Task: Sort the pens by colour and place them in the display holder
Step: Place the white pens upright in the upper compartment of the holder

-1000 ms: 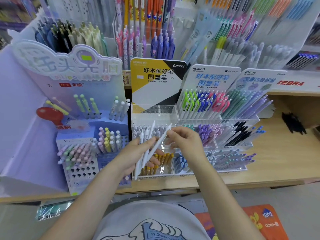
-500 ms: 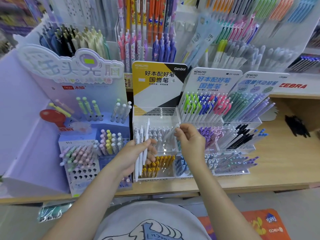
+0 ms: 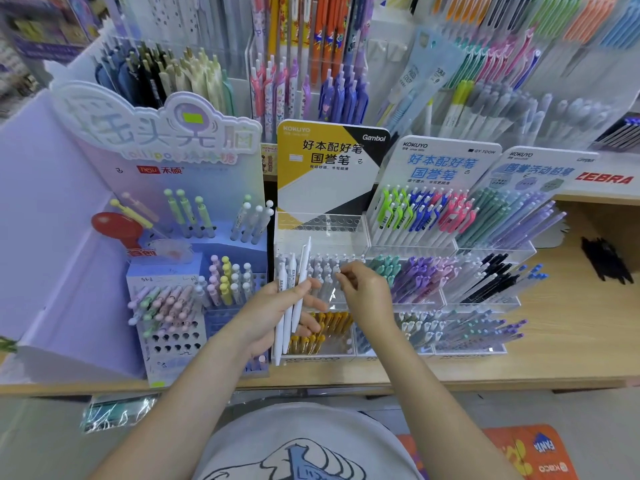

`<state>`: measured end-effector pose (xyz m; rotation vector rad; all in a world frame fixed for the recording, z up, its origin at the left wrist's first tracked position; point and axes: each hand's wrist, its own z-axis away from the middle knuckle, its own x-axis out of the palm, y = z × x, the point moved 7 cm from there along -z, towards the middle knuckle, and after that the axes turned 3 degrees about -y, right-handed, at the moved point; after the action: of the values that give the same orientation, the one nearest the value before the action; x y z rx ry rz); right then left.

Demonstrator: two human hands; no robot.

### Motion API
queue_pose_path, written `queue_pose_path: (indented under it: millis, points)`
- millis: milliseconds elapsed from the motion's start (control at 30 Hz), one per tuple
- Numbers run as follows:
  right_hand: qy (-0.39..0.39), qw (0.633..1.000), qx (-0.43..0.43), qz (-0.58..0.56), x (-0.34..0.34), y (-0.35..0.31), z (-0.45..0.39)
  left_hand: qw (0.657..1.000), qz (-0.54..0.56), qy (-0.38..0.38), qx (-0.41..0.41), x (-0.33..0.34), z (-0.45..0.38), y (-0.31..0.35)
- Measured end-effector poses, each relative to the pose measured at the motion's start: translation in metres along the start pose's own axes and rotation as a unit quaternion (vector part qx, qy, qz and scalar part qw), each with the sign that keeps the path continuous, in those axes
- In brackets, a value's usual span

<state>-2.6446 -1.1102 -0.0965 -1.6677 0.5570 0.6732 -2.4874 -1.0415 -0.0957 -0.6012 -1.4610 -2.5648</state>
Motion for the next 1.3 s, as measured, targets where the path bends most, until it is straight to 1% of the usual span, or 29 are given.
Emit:
queue_pose_path:
  millis: [67, 167, 233, 300, 367, 400, 467, 633, 733, 833, 900, 967, 1000, 1067, 1200, 1300]
  points:
    - [-0.005, 1.000, 0.004, 0.003, 0.005, 0.001, -0.002, 1.000, -0.005, -0.008, -0.008, 0.001, 0.001, -0.001]
    - [-0.015, 1.000, 0.011, 0.023, 0.003, 0.000, -0.002, 1.000, -0.006, -0.023, 0.005, 0.002, 0.001, 0.000]
    - [-0.010, 0.999, 0.035, 0.000, -0.007, -0.004, 0.002, 0.999, -0.016, -0.031, 0.012, 0.002, 0.001, 0.000]
    - [-0.004, 0.991, 0.083, -0.107, -0.018, -0.010, 0.008, 0.999, -0.031, -0.038, 0.014, 0.002, 0.001, 0.000]
    - [-0.022, 0.960, 0.129, -0.247, -0.024, -0.019, 0.015, 0.998, -0.046, -0.046, 0.013, 0.005, 0.000, -0.002]
    - [-0.035, 0.944, 0.139, -0.298, -0.024, -0.025, 0.017, 0.998, -0.052, -0.045, 0.013, 0.006, 0.000, -0.003]
    - [-0.050, 0.929, 0.146, -0.338, -0.027, -0.034, 0.021, 0.997, -0.074, -0.026, 0.015, 0.009, -0.002, -0.005]
    - [-0.044, 0.928, 0.156, -0.334, -0.028, -0.039, 0.028, 0.987, -0.154, 0.049, 0.014, 0.007, -0.005, -0.006]
    - [-0.033, 0.928, 0.167, -0.333, -0.029, -0.035, 0.031, 0.984, -0.170, 0.052, 0.022, 0.009, -0.006, -0.005]
    - [-0.024, 0.918, 0.178, -0.352, -0.033, -0.027, 0.035, 0.987, -0.153, 0.045, 0.021, 0.012, -0.004, -0.004]
    - [0.018, 0.910, 0.189, -0.368, -0.045, -0.019, 0.036, 0.991, -0.129, 0.038, 0.013, 0.012, -0.003, -0.005]
    - [0.080, 0.910, 0.188, -0.362, -0.061, -0.011, 0.035, 0.992, -0.122, 0.037, 0.006, 0.007, -0.004, -0.007]
    - [0.104, 0.914, 0.179, -0.350, -0.068, -0.008, 0.035, 0.991, -0.125, 0.041, 0.002, 0.004, -0.004, -0.008]
    - [0.121, 0.931, 0.156, -0.306, -0.075, -0.003, 0.034, 0.992, -0.114, 0.045, -0.007, -0.002, -0.005, -0.007]
    - [0.084, 0.965, 0.127, -0.215, -0.059, 0.004, 0.033, 0.998, -0.064, 0.000, -0.006, 0.002, -0.005, -0.001]
    - [0.061, 0.978, 0.100, -0.173, -0.043, 0.002, 0.033, 1.000, -0.026, -0.003, 0.006, 0.001, -0.005, 0.003]
